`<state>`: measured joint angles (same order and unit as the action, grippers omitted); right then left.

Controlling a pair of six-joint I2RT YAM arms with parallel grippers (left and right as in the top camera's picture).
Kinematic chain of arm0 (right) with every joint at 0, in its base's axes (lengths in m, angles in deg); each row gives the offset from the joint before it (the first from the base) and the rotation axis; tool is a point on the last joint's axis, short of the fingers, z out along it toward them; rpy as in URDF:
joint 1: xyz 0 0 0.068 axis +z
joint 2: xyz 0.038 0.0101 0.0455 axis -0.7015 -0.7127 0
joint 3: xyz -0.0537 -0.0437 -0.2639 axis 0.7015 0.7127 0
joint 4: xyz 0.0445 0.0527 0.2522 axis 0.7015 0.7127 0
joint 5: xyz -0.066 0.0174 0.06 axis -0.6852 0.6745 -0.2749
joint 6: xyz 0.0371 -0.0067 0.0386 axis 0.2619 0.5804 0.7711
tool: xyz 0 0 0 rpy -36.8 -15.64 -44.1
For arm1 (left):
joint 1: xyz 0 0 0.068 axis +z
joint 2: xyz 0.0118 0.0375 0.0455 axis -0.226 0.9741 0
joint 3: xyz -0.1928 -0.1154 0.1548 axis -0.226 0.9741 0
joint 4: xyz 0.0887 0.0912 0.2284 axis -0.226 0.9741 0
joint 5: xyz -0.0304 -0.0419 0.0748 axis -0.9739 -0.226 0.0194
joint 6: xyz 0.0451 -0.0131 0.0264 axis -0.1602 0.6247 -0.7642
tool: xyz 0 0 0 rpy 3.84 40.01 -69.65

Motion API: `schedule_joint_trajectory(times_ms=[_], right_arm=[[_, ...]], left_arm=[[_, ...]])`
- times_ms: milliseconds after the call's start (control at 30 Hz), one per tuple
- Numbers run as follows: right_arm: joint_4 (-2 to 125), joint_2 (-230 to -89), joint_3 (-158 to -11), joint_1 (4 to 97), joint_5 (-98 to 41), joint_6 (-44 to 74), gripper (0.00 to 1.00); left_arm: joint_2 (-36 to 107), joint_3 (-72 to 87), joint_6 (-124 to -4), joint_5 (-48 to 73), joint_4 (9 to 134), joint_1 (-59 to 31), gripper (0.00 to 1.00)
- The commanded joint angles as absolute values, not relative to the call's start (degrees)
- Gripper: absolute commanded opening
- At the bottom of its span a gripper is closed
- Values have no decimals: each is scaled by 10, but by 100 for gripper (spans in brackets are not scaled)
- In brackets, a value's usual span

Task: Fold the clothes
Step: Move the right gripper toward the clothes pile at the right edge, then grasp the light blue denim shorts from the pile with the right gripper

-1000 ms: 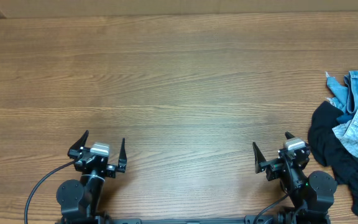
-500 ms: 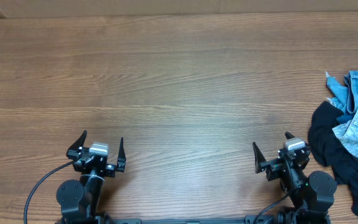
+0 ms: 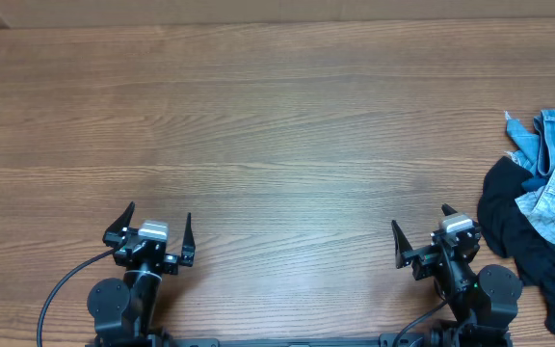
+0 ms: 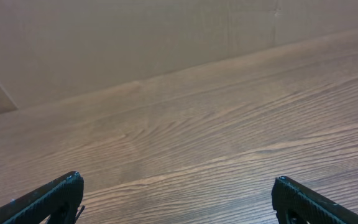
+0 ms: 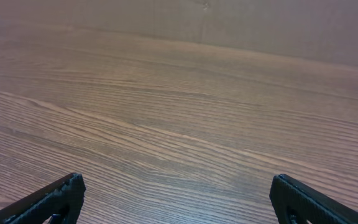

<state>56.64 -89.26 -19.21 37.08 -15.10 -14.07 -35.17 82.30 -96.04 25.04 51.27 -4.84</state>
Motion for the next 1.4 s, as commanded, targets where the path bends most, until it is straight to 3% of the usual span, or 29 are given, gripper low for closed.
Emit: schedule_joint_trajectory(times_ms=[0, 333, 467, 600, 700, 867, 1000, 1100, 1200, 1267, 1367], right_arm=[[567, -889, -189, 372, -156, -141, 100], [567, -889, -189, 392, -156, -141, 100], [529, -889, -189, 392, 29, -137, 100], [442, -889, -190, 392, 35, 20, 100], [409, -902, -235, 392, -42, 127, 100], [520, -1118, -424, 392, -121, 143, 100], [551, -1319, -536, 392, 83, 145, 100], [534, -1429, -571, 392, 88, 146, 100], [695, -1545, -707, 392, -76, 163, 100], [861, -1639, -863, 392, -260, 162, 100], [914, -1705, -1001, 392, -358, 155, 100]], left_arm=[[-356, 828, -957, 257, 510, -50, 100], [-356, 828, -957, 257, 510, -50, 100], [-356, 828, -957, 257, 510, -50, 100], [-356, 828, -957, 257, 510, -50, 100], [-356, 828, -957, 257, 510, -50, 100], [-356, 828, -957, 257, 510, -50, 100], [-356, 828, -957, 257, 510, -50, 100], [-356, 828, -957, 257, 510, -50, 100], [-356, 828, -957, 257, 510, -50, 100], [-356, 828, -957, 257, 510, -50, 100], [-356, 828, -957, 257, 510, -50, 100]])
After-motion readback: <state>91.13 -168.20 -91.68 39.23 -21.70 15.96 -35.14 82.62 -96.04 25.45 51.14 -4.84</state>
